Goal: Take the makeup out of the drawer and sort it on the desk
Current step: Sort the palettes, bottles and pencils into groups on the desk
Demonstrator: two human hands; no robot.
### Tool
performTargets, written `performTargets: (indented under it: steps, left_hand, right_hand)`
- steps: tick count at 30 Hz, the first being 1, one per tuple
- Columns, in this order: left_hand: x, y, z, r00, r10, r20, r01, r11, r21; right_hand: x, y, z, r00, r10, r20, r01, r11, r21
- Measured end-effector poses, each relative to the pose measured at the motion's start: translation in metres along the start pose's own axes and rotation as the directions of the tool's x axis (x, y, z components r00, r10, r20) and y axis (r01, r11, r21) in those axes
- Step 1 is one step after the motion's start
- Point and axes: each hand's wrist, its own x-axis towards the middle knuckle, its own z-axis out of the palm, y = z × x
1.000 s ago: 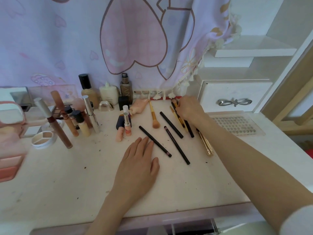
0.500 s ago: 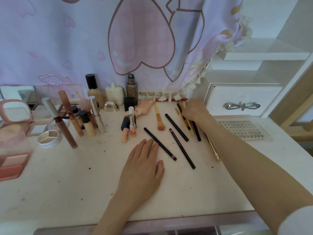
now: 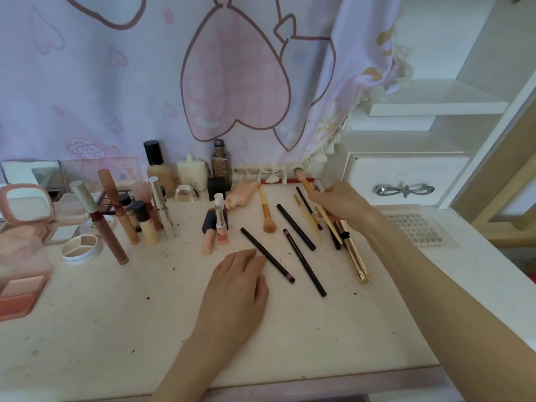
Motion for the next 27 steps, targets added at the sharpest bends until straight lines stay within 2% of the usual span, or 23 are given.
performTargets:
  steps: [2,4,7,9,11,18,23,27]
  left_hand:
    - [0.007,0.003,-0.001,0.998,-0.015,-0.065,0.012,0.999,-0.042]
    - [0.020,0.013,-0.009,0.994,-0.102,-0.043,0.099,0.993,-0.063]
    - [0.053,0.025,-0.010,0.987,-0.143,-0.076,0.146,0.989,0.033]
    - [0.074,0.031,-0.008,0.981,-0.173,-0.083,0.181,0.980,0.089]
    - [0.089,0.032,-0.004,0.978,-0.196,-0.064,0.204,0.969,0.141]
    - [0.103,0.031,0.012,0.961,-0.274,0.031,0.263,0.945,0.195]
    - [0.110,0.028,0.010,0.931,-0.356,0.076,0.346,0.930,0.123]
    - [0.111,0.028,0.000,0.940,-0.340,-0.013,0.340,0.939,0.045]
  right_hand:
    - [-0.006,0.002,-0.003,0.997,0.027,0.067,-0.035,0.990,0.134]
    - [-0.003,0.004,-0.004,0.998,0.016,0.061,-0.024,0.992,0.127]
    - [0.007,0.002,0.001,1.000,-0.012,0.011,0.013,0.992,-0.122]
    - [0.013,0.000,0.009,1.000,-0.027,-0.008,0.023,0.948,-0.317]
    - [0.019,0.001,0.019,0.998,-0.043,-0.037,0.023,0.897,-0.441]
    - [0.023,0.004,0.033,0.991,-0.068,-0.118,-0.013,0.816,-0.578]
    - [0.024,0.003,0.032,0.995,-0.058,-0.085,-0.002,0.812,-0.583]
    - [0.024,-0.001,0.028,0.995,-0.076,-0.061,0.045,0.914,-0.404]
